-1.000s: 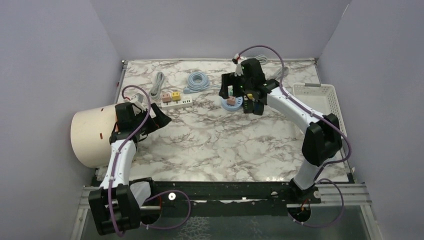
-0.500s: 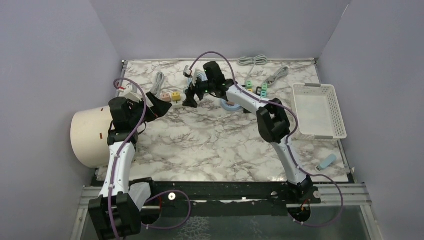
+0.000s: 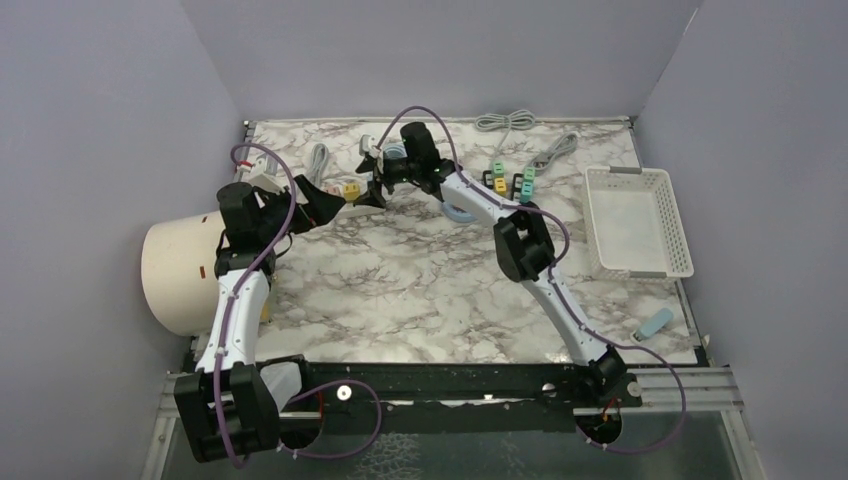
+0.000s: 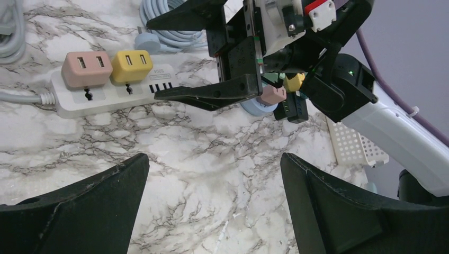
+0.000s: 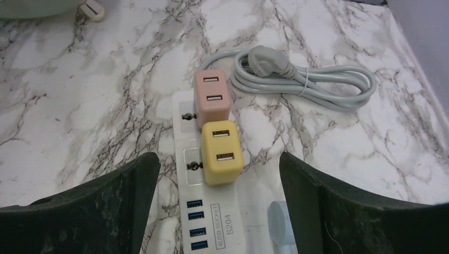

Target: Pull the plug off the socket

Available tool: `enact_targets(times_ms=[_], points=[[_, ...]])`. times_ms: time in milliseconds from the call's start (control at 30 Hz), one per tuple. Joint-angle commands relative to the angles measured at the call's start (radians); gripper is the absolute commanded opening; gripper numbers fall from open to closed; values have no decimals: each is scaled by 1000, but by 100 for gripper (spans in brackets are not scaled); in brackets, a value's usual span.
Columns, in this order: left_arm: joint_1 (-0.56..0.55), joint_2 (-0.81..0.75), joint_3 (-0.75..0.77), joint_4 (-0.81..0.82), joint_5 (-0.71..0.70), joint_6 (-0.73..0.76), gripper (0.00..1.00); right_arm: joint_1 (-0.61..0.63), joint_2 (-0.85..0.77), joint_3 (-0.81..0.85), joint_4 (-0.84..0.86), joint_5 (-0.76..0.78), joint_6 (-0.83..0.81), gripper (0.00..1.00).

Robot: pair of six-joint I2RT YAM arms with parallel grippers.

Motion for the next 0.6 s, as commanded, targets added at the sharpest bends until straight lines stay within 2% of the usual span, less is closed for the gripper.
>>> enact_targets(times_ms=[0,200,333,367,500,533,567], points=[[0,-8,16,35,26,29,97,6,76,48,33,-108,29,87],[0,-23,0,30,40,24,97,33,125,86,32,-129,50,84],[0,-37,-40,22,31,-19,97,42,155,109,88,-128,95,76],[-1,-41,-59,21,12,-41,97,42,159,111,110,-130,114,72],[-1,-30,-160,47,-50,-149,97,45,171,112,210,-106,182,45],[-1,-23,-180,57,-65,-168,97,45,173,114,222,-99,187,37],[-1,-16,-196,73,-80,-186,97,45,172,112,230,-87,188,21]])
